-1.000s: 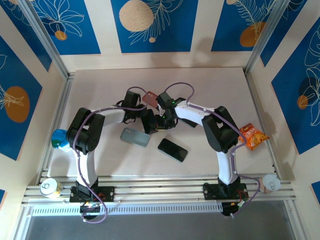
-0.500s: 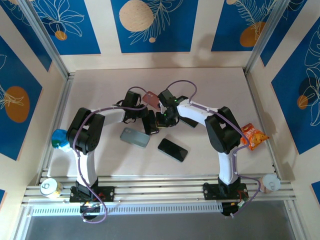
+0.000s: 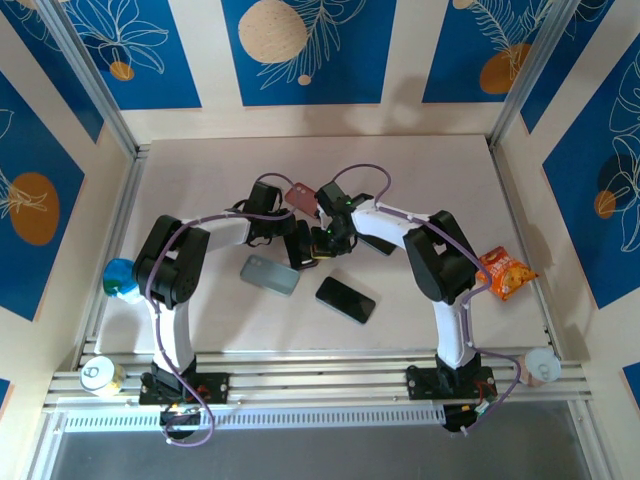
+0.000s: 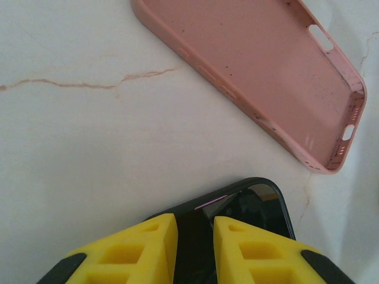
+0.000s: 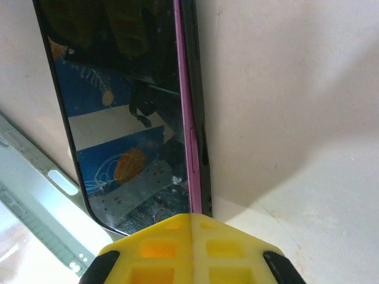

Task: Put the phone into the phone case

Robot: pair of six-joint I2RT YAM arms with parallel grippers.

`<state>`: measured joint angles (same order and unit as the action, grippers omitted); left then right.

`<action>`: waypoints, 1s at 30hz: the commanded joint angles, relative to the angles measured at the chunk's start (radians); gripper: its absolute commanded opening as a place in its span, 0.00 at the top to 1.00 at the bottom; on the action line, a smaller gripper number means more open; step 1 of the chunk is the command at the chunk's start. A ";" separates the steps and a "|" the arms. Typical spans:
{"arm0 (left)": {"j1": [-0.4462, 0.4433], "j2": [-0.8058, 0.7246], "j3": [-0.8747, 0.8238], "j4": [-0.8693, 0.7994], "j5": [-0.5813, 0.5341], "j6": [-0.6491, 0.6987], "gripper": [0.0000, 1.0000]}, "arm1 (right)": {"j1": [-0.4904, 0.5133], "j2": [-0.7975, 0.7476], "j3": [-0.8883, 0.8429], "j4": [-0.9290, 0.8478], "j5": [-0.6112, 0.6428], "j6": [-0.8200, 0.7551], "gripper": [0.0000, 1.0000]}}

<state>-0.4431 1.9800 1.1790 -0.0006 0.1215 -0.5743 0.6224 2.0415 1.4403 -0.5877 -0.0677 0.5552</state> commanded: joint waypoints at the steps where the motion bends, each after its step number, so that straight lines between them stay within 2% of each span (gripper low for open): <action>1: -0.026 0.072 -0.054 -0.208 0.088 -0.018 0.76 | 0.037 0.083 -0.009 -0.014 0.011 -0.001 1.00; 14: -0.027 0.098 -0.148 -0.144 0.114 -0.046 0.78 | 0.147 0.227 -0.105 -0.006 0.095 -0.015 1.00; 30: -0.031 0.109 -0.171 -0.124 0.122 -0.052 0.80 | 0.200 0.393 -0.113 0.014 0.029 -0.002 1.00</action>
<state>-0.4393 1.9717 1.0943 0.1284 0.1223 -0.6037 0.7002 2.0785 1.4605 -0.6117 0.0990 0.5514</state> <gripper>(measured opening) 0.205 0.047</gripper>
